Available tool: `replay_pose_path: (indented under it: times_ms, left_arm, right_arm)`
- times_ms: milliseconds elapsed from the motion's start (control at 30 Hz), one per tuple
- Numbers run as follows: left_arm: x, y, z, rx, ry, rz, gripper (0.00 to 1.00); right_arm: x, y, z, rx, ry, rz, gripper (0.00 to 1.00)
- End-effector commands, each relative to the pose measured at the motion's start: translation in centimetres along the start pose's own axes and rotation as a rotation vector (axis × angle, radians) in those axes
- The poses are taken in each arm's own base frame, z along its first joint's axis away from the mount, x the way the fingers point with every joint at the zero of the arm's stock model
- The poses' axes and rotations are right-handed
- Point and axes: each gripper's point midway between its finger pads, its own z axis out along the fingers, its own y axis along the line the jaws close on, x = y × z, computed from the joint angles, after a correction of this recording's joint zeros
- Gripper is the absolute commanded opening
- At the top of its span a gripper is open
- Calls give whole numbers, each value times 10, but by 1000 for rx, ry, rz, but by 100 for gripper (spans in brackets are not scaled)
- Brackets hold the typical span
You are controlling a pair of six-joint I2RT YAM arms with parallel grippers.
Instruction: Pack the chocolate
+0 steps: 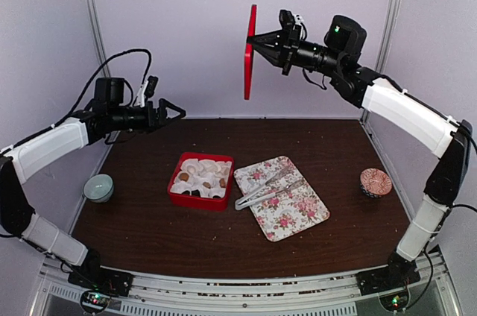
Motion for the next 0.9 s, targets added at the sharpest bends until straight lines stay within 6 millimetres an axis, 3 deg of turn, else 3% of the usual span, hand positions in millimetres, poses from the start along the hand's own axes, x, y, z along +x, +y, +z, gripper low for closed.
replay_pose_path:
  times_ms: [0, 233, 333, 500, 700, 867]
  left_arm:
    - [-28, -55, -24, 204, -106, 71, 98]
    - [-42, -120, -49, 552, -119, 114, 98]
    - [-53, -146, -68, 684, -155, 134, 98]
    - [-72, -190, -107, 893, -241, 183, 98]
    - [-81, -204, -120, 985, -250, 176, 90]
    - [-85, -207, -115, 970, -235, 175, 87]
  right_arm:
    - [18, 98, 5, -358, 88, -57, 0]
    - [60, 155, 21, -550, 272, -40, 0]
    - [67, 173, 20, -616, 310, -39, 0]
    - [74, 184, 24, -651, 350, -40, 0]
    - [81, 187, 27, -676, 369, -26, 0]
    - [83, 191, 27, -679, 374, -32, 0]
